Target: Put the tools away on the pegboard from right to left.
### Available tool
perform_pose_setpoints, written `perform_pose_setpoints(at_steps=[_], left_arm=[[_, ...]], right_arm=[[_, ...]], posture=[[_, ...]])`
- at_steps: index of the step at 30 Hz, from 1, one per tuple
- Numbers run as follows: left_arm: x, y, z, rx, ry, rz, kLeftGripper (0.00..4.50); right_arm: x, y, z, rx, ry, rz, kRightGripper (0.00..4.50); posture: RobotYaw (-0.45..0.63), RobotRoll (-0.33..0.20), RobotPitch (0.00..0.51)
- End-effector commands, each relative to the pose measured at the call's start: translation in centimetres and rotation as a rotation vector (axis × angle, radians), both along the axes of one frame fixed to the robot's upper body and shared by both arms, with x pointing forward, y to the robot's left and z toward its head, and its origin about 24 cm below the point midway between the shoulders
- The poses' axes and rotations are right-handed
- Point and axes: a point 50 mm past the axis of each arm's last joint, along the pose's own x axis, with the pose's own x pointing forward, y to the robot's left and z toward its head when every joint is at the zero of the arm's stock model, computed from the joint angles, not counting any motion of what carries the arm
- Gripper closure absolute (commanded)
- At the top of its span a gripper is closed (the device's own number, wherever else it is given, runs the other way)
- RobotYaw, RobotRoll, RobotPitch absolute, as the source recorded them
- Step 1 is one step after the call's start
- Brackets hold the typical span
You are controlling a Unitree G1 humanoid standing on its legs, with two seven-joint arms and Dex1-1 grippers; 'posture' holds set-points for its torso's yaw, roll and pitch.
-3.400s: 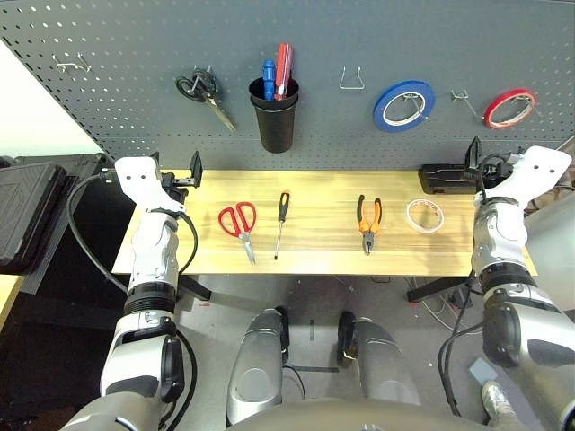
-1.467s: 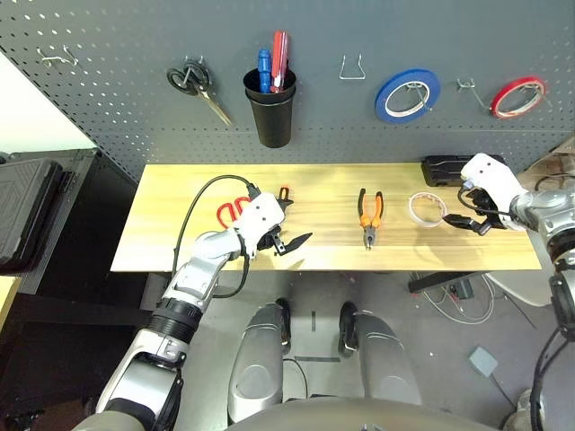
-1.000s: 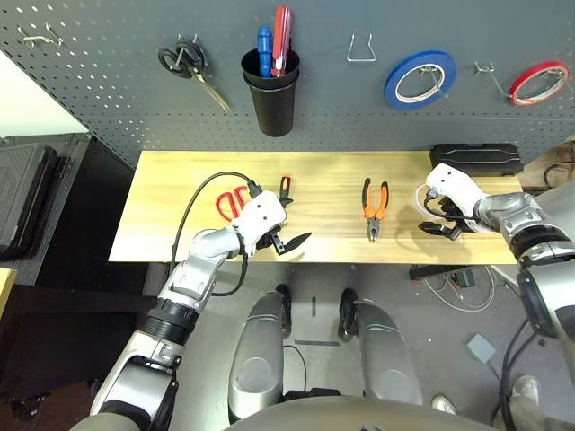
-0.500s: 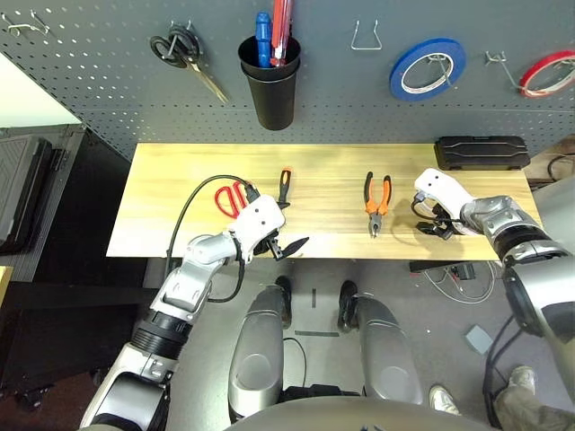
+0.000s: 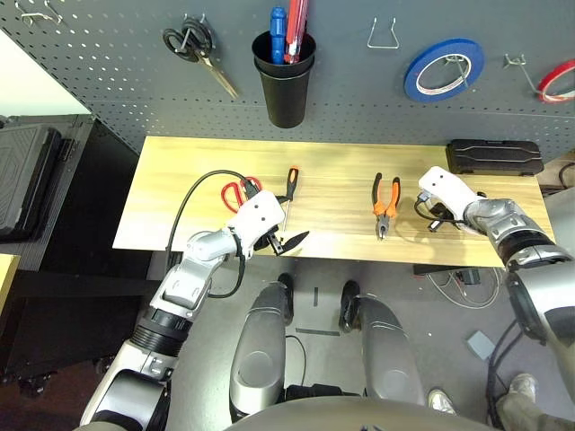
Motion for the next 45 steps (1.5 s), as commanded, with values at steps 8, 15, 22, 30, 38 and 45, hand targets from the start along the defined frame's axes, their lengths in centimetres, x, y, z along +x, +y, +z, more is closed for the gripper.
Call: perform_pose_setpoints(at_steps=[8, 15, 22, 30, 38, 45], left_arm=[[-1.0, -0.3, 2.8, -0.122, -0.046, -0.136, 0.0], [-2.0, -1.0, 4.9, -0.213, -0.081, -0.227, 0.0], [-3.5, -2.0, 7.0, -0.313, -0.107, -0.325, 0.0], [-3.9, -2.7, 8.8, -0.4, -0.108, -0.347, 0.0], [-3.8, -3.1, 10.2, -0.437, -0.109, -0.369, 0.0], [-3.6, -3.4, 10.3, -0.429, -0.1, -0.385, 0.0]], right_arm=[[-3.8, -2.3, -1.9, 0.051, -0.271, -0.12, 4.46], [-5.5, -2.3, -1.4, 0.083, -0.48, -0.139, 4.46], [-6.6, -2.5, -0.6, 0.098, -0.591, -0.131, 4.46], [-7.9, -1.9, 0.9, 0.128, -0.768, -0.042, 4.46], [-7.5, -1.5, 3.8, 0.121, -0.951, 0.014, 4.46], [-5.4, -1.2, 5.8, 0.118, -1.039, 0.003, 4.46]], posture=[[0.21, 0.0, 0.215], [0.19, 0.0, 0.2], [0.18, 0.0, 0.198], [0.18, 0.0, 0.196], [0.16, 0.0, 0.193], [0.15, 0.0, 0.191]])
